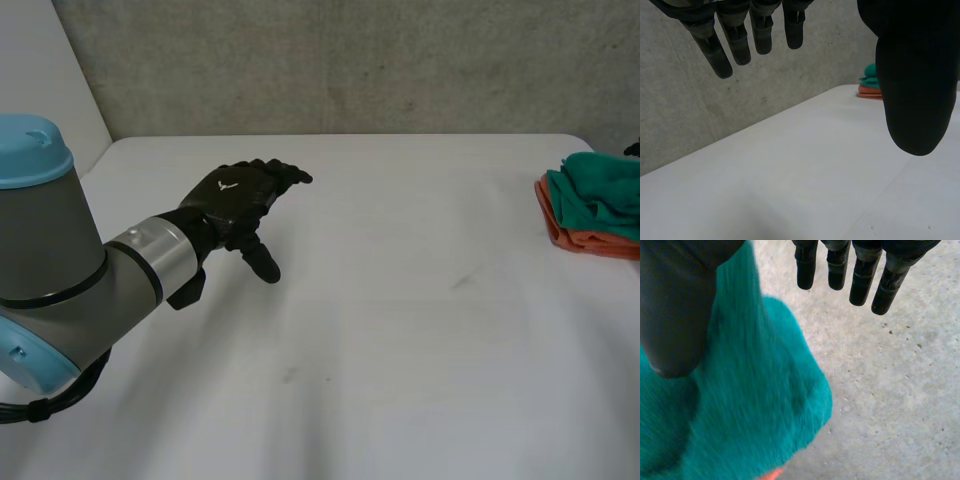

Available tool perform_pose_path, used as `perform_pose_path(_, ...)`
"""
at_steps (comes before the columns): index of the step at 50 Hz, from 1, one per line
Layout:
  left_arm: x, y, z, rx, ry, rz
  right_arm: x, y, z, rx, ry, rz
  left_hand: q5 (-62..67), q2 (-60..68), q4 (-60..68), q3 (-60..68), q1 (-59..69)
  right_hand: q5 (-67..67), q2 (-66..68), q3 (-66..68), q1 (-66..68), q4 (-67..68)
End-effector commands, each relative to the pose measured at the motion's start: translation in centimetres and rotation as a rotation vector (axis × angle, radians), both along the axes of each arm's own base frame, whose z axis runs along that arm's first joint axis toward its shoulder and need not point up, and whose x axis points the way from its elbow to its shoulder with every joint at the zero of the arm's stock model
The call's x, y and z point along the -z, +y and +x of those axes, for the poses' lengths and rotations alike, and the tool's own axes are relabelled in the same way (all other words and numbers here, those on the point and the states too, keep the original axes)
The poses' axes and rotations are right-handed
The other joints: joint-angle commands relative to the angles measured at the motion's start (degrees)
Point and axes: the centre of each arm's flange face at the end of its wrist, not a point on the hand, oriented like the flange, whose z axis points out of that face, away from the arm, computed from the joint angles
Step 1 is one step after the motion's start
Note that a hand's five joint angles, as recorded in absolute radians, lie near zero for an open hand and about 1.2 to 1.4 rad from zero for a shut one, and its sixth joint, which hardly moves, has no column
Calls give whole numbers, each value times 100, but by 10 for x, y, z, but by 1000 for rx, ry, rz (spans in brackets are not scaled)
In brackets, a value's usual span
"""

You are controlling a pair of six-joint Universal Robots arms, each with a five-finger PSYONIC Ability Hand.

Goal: Fold the laundry.

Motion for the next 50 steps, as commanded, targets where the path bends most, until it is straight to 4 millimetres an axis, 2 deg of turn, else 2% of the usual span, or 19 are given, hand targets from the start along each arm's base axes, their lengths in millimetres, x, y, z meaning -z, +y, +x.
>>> perform_pose_path(1,-6,1,0,1,8,-17,-34,43,8,59,-102,168,-237,-133,-134,-162,-79,-359,-230,-219,-144,-318)
perform_pose_path(5,-9,0,0,-1,11,-26,-40,62,-11,174,-25,288,-237,-133,-134,-161,-79,-359,-230,-219,-144,-318)
perform_pose_path(8,-17,-1,4,-11,20,-46,-52,73,-27,274,177,335,-254,-150,-151,-178,-95,-359,-230,-219,-144,-318)
perform_pose_path(9,-18,-2,5,-16,22,-46,-59,72,-39,335,290,316,-254,-150,-151,-178,-95,-359,-230,-219,-144,-318)
perform_pose_path(12,-22,-3,9,-27,27,-57,-84,64,-58,484,441,212,-254,-150,-151,-178,-95,-359,-230,-219,-144,-318)
perform_pose_path(13,-24,-3,9,-29,30,-62,-108,55,-70,597,483,88,-258,-155,-155,-183,-100,-359,-230,-219,-144,-318)
perform_pose_path(16,-32,-3,13,-36,39,-82,-142,44,-78,712,501,-104,-258,-155,-155,-183,-100,-359,-230,-219,-144,-318)
perform_pose_path(18,-35,-3,14,-42,44,-93,-158,36,-57,693,461,-237,-258,-155,-155,-183,-100,-359,-230,-219,-144,-318)
perform_pose_path(20,-38,-4,16,-49,48,-99,-167,36,-23,630,385,-308,-258,-155,-155,-183,-100,-359,-230,-219,-144,-318)
perform_pose_path(22,-42,-5,19,-61,61,-105,-197,58,40,487,153,-417,-258,-155,-155,-183,-100,-359,-230,-219,-144,-318)
perform_pose_path(24,-46,-5,21,-76,71,-109,-202,72,63,413,45,-423,-258,-155,-155,-183,-100,-359,-230,-219,-144,-318)
perform_pose_path(26,-49,-6,25,-109,80,-112,-198,93,97,277,-108,-378,-258,-155,-155,-183,-100,-359,-230,-219,-144,-318)
perform_pose_path(29,-51,-8,30,-149,85,-118,-190,119,131,125,-241,-303,-258,-155,-155,-183,-100,-359,-230,-219,-144,-318)
perform_pose_path(30,-52,-10,32,-175,87,-130,-183,140,154,33,-316,-239,-258,-155,-155,-183,-100,-359,-230,-219,-144,-318)
perform_pose_path(33,-54,-12,36,-213,91,-146,-157,178,190,-91,-408,-106,-258,-155,-155,-183,-100,-359,-230,-219,-144,-318)
perform_pose_path(37,-53,-12,39,-240,91,-153,-120,210,216,-151,-424,-5,-258,-155,-155,-183,-100,-359,-230,-219,-144,-318)
perform_pose_path(41,-50,-11,40,-244,88,-144,-99,228,226,-135,-417,24,-258,-155,-155,-183,-100,-359,-230,-219,-144,-318)
perform_pose_path(45,-49,-11,41,-248,86,-141,-95,235,230,-100,-409,12,-258,-155,-155,-183,-100,-359,-230,-219,-144,-318)
perform_pose_path(50,-54,-10,44,-257,93,-155,-103,239,236,-104,-406,-17,-258,-155,-155,-183,-100,-359,-230,-219,-144,-318)
